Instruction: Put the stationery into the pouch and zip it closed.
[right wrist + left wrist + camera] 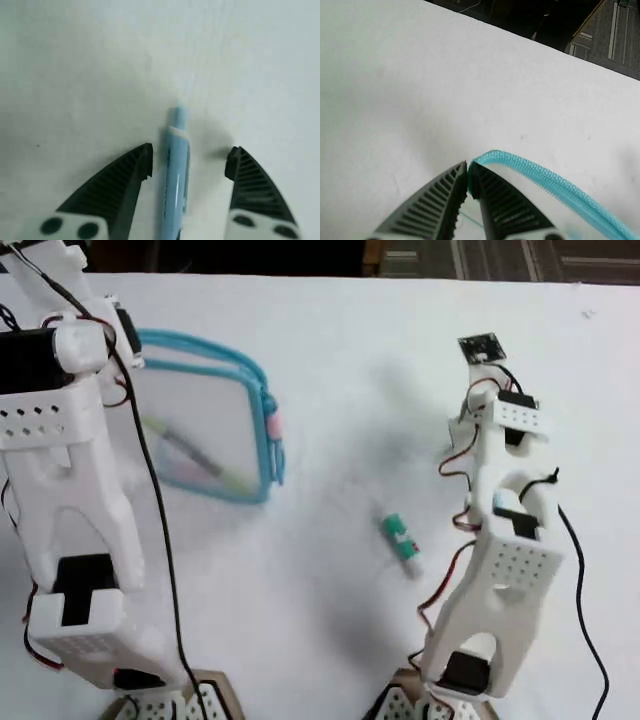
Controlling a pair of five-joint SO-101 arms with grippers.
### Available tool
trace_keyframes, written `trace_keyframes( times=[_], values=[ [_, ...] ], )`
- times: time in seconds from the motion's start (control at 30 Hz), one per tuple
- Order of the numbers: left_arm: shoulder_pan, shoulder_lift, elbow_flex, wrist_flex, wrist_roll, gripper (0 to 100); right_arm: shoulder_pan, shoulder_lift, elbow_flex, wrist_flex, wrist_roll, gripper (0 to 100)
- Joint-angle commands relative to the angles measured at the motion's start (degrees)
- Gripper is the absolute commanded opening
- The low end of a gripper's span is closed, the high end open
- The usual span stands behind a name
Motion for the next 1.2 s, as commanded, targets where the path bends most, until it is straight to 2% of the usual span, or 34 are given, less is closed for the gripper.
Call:
trace_keyframes(
  times=[0.0, 0.1, 0.2, 0.3, 0.43, 0.77, 1.0, 1.17],
  values=[
    [-0.22, 0.22, 1.76, -0.09, 0.35, 2, -0.92, 3.47, -6.07, -0.31, 0.18, 17.8],
    [-0.22, 0.22, 1.76, -0.09, 0.26, 2, -1.01, 4.97, -7.91, -0.31, 0.18, 1.6],
    [-0.22, 0.22, 1.76, -0.09, 0.35, 2, -0.84, 4.97, -7.91, -0.31, 0.26, 6.0],
    [-0.22, 0.22, 1.76, -0.09, 0.44, 2, -0.22, 4.62, -8.0, -0.22, 0.26, 1.1],
    [-0.22, 0.22, 1.76, -0.09, 0.44, 2, -0.22, 1.1, -7.91, 2.68, 0.26, 1.6],
    [-0.22, 0.31, 1.76, -0.09, 0.53, 2, -0.84, -16.92, -7.82, 8.13, -0.18, 1.7],
    [-0.22, 0.31, 1.76, -0.09, 0.62, 2, -8.13, -35.3, -8.0, 7.6, -14.51, 1.7],
    [-0.22, 0.31, 1.76, -0.09, 0.62, 2, -15.6, -46.37, -8.0, 1.19, -20.57, 1.7]
  ],
)
